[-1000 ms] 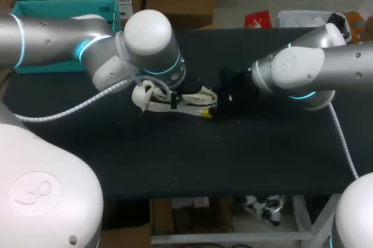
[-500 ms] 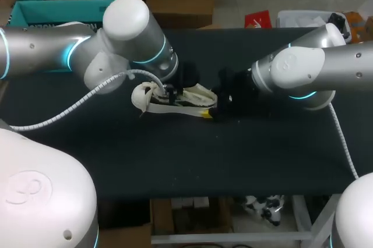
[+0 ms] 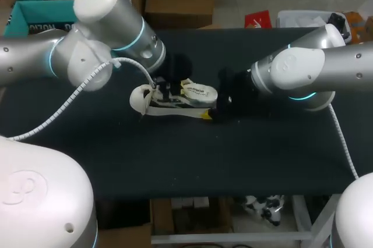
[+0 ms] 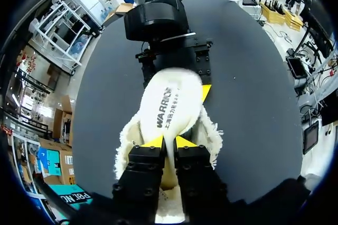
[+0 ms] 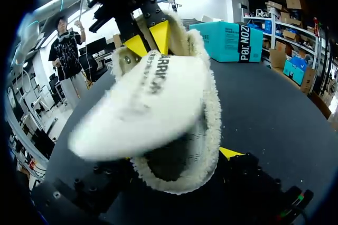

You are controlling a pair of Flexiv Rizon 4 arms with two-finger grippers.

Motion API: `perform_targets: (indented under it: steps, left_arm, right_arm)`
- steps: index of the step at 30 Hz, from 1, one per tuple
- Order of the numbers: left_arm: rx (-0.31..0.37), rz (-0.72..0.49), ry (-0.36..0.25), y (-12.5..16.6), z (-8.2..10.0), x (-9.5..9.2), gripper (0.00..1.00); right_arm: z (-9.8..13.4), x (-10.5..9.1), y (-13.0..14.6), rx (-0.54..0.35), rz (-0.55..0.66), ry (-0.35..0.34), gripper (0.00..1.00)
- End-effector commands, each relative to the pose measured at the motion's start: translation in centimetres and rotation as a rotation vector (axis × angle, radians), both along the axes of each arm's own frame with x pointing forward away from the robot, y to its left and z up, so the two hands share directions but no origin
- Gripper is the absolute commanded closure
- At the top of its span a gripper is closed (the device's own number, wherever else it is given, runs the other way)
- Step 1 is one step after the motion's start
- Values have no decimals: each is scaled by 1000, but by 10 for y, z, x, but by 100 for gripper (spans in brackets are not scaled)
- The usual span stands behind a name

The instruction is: Open the shoe tongue, take the insole out of the shoe, put the insole back into the shoe, and pack the shoe into the shoebox

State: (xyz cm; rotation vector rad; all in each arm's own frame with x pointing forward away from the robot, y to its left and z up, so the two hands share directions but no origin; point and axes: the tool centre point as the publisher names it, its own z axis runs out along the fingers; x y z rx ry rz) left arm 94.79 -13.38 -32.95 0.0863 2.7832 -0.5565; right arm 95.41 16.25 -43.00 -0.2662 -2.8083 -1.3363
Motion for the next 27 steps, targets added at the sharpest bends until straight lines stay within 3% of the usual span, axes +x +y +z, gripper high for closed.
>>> perform_targets:
  steps: [1,10,26,27]
  left_arm:
    - [-58,-19,30,8,6,-5,100]
    - [-184,-64,113,8,28,-11,100]
    - [-416,-244,241,-17,88,-33,100]
    - [-425,-249,242,-19,90,-35,100]
  right_arm:
    - [-5,0,2,1,1,1,100]
    - [-5,0,2,1,1,1,100]
    - [-3,-1,-4,-13,2,9,100]
    - [-2,-1,-7,-14,2,8,96]
